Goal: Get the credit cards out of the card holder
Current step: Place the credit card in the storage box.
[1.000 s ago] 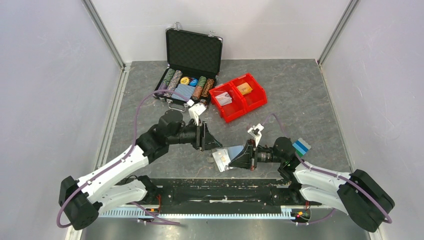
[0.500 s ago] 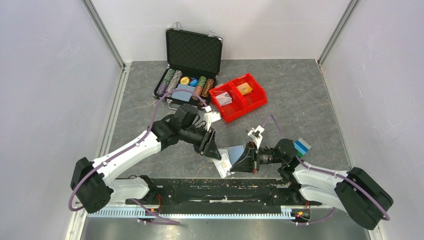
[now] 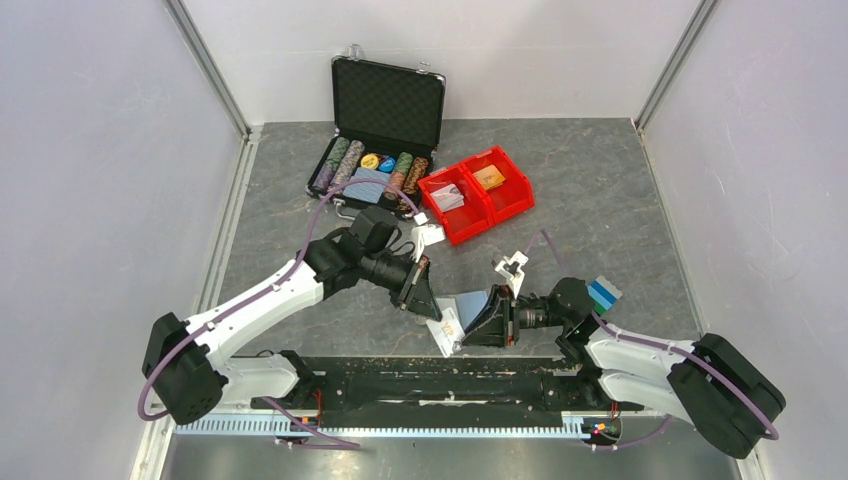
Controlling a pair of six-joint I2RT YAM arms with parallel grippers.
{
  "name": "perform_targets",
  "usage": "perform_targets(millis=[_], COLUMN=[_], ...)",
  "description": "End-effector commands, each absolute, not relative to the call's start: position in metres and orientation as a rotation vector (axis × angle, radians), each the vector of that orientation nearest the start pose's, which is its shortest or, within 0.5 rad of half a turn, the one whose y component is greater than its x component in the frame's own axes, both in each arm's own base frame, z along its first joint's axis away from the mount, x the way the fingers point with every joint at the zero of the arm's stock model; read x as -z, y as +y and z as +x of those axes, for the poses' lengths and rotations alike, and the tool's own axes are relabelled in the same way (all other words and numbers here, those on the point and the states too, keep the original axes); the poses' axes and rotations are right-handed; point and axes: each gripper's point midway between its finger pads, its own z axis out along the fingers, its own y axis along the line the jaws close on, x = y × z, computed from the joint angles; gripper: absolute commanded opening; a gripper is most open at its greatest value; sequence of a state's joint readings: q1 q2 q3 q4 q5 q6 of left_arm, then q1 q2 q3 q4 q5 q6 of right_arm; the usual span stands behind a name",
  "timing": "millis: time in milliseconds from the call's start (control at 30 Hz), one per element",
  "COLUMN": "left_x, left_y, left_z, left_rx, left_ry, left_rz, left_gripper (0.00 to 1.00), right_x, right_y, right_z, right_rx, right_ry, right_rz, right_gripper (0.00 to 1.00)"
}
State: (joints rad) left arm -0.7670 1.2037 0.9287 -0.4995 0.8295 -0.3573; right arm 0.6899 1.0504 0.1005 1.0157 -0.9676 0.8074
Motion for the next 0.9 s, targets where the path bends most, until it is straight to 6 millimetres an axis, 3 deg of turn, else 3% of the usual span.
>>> perform_targets(millis=[0,67,200,300,467,600,700,867], left_x=[-0.206,-0.207,-0.212,-0.225,-0.243,-0.251,-0.256,-0.252], left_y=[-0.299,-0.297,-0.289,-0.287,-0.271,-0.24,-0.235,-0.241], left_z=[0.118,0.128,0.165,0.196,0.257,0.308,0.333,0.368], left_rx=[1.433,1.381,1.208,1.164,1.067,0.934,0.901,0.856], left_ry=[2.247,2.247,2.238,2.168,2.007,1.862,1.757,1.723], left_rz=[0.996,0.949,0.75,0.555,0.1,-0.308,-0.421,-0.56], left_gripper=[0.02,0.02,0.02,0.02,0.02,0.02,0.02,0.02], right_x=[-0.17,-0.172,-0.173,-0.171,-0.172,-0.169,-0.167,-0.168], right_y=[0.273,0.275,0.273,0.267,0.257,0.249,0.242,0.236], right_z=[0.081,0.09,0.117,0.134,0.15,0.159,0.166,0.171], right_rx=[-1.791,-1.742,-1.562,-1.431,-1.319,-1.261,-1.207,-1.161], right_ry=[1.625,1.63,1.661,1.686,1.702,1.715,1.721,1.723], right_rz=[-0.825,-0.784,-0.694,-0.64,-0.545,-0.477,-0.433,-0.401], right_gripper=[0.37,0.52,0.84,0.95,0.98,0.98,0.98,0.98])
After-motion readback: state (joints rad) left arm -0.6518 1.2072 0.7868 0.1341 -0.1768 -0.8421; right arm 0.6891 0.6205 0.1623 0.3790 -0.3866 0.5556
